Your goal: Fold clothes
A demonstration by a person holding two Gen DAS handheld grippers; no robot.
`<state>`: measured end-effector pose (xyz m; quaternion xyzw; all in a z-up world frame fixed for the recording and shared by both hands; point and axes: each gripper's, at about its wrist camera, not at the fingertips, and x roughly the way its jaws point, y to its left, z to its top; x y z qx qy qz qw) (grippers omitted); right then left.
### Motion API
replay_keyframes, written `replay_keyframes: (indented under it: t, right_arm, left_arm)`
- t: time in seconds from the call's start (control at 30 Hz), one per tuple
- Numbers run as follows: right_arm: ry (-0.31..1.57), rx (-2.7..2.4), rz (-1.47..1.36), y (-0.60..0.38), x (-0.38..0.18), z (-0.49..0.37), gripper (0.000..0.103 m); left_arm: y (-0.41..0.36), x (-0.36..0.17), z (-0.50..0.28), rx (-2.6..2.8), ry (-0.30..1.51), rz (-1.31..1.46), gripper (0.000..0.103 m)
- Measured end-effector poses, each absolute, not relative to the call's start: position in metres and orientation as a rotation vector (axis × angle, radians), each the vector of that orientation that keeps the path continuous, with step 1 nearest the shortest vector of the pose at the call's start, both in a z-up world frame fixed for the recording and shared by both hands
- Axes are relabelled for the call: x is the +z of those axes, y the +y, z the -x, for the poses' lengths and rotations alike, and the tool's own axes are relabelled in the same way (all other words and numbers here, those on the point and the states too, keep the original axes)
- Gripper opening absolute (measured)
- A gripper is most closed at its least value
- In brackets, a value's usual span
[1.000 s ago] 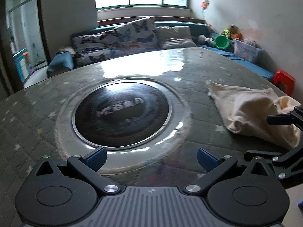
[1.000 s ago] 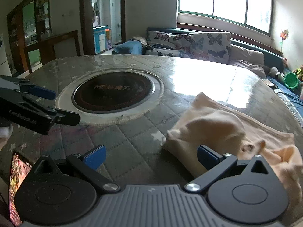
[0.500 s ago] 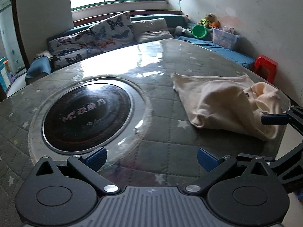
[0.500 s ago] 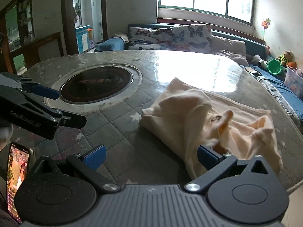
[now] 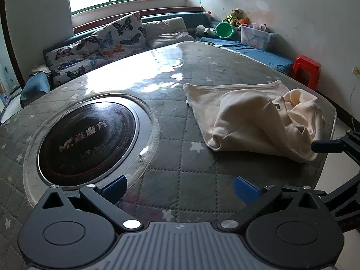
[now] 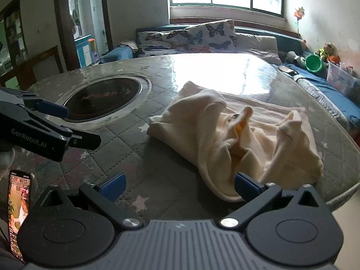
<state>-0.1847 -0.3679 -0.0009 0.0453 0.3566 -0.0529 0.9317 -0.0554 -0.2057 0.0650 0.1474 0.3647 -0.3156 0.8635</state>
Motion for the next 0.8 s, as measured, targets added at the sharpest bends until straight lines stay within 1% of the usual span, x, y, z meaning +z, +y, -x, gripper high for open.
replay_keyframes:
  t: [0.8]
  right_arm:
    - [0.705,-0.176,-0.136,-0.390,0.002,0.174,0.103]
  left_arm:
    - [-0.233,0.069,0.028,-0.663,0.782,-0.362,0.103]
